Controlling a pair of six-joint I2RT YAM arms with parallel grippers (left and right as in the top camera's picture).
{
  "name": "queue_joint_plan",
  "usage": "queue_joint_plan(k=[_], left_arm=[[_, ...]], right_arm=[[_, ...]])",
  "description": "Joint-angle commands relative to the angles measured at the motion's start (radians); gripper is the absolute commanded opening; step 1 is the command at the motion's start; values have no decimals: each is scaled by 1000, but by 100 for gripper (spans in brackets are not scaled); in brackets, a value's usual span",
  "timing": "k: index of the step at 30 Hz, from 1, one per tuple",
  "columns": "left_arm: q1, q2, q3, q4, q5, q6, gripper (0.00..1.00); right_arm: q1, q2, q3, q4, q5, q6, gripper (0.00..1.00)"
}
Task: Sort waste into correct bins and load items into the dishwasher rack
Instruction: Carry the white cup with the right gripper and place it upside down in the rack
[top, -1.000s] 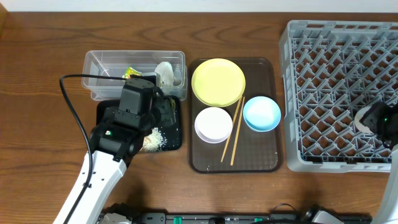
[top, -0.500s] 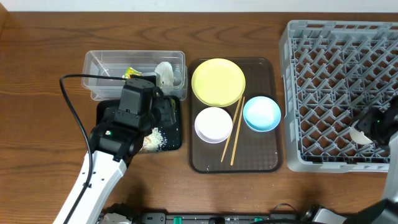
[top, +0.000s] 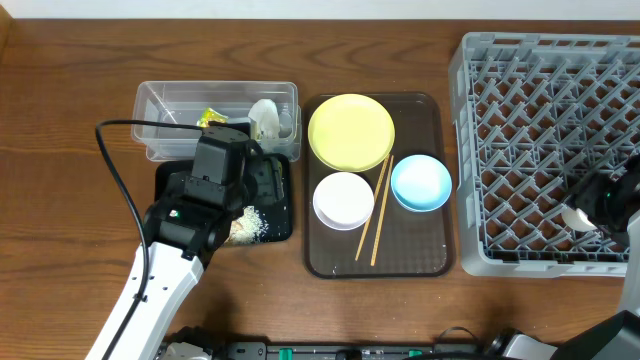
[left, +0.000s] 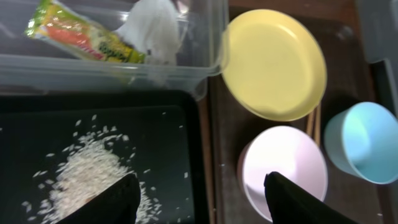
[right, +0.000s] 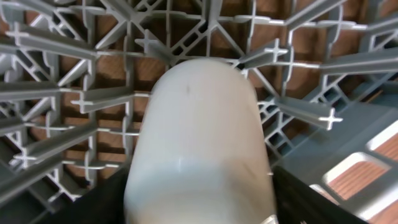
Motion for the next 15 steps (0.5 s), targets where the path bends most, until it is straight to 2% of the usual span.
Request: queue_joint_plan(k=[1,3,10,15], left_arm=[[2,-1,13,-14,-65,-16,68],[2,-1,13,-14,-64,-16,68],[3,-2,13,-25,-68,-16,68],[3,-3,13,-62,-171,-38,69]], right_arm=[[-6,-2,-5,-3,-16,-4,77],[-6,-2,-5,-3,-16,-5,81],[-4,-7,2,-24,-17,-4,83],[0,-33,60,-58,-22,-16,84]])
